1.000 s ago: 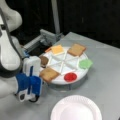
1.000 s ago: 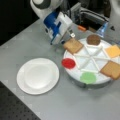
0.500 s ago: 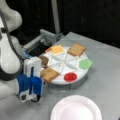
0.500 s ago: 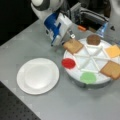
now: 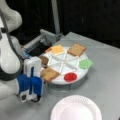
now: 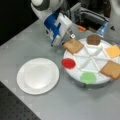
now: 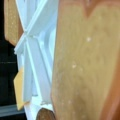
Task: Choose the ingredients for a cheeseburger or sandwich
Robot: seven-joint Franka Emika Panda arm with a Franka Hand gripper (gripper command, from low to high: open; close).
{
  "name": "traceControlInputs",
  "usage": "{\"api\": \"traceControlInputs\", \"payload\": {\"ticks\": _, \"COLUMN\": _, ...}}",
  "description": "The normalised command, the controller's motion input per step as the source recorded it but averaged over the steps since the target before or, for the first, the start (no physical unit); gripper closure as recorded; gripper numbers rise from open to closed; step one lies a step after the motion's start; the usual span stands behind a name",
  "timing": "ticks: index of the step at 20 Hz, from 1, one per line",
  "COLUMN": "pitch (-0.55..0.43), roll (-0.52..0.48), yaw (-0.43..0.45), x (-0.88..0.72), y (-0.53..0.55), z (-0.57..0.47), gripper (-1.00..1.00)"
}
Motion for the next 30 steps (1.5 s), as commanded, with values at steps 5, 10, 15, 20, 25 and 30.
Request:
{"api": "traceControlInputs", "payload": {"ticks": 5, "pitch": -0.055, "roll": 0.346, "yaw": 0.200, "x": 0.35, "y": -0.34, "z": -0.23, "gripper": 1.00}}
{"api": "traceControlInputs", "payload": {"ticks": 10, "pitch": -0.057, "roll": 0.347, "yaw": 0.199, "x": 0.32, "y": -0.36, "z": -0.24, "gripper": 1.00}}
{"api": "traceControlInputs", "payload": {"ticks": 15, "pitch": -0.065, "roll": 0.345, "yaw": 0.213, "x": 0.31, "y": -0.36, "z": -0.24, "gripper": 1.00}}
{"api": "traceControlInputs", "payload": {"ticks": 20, "pitch": -0.073, "roll": 0.335, "yaw": 0.218, "x": 0.34, "y": -0.32, "z": -0.22, "gripper": 1.00}}
{"api": "traceControlInputs", "payload": {"ticks": 25, "pitch": -0.074, "roll": 0.329, "yaw": 0.219, "x": 0.38, "y": -0.30, "z": -0.19, "gripper": 1.00}}
{"api": "traceControlInputs", "payload": {"ticks": 30, "pitch": -0.050, "roll": 0.325, "yaw": 0.233, "x": 0.40, "y": -0.31, "z": -0.17, "gripper": 1.00}}
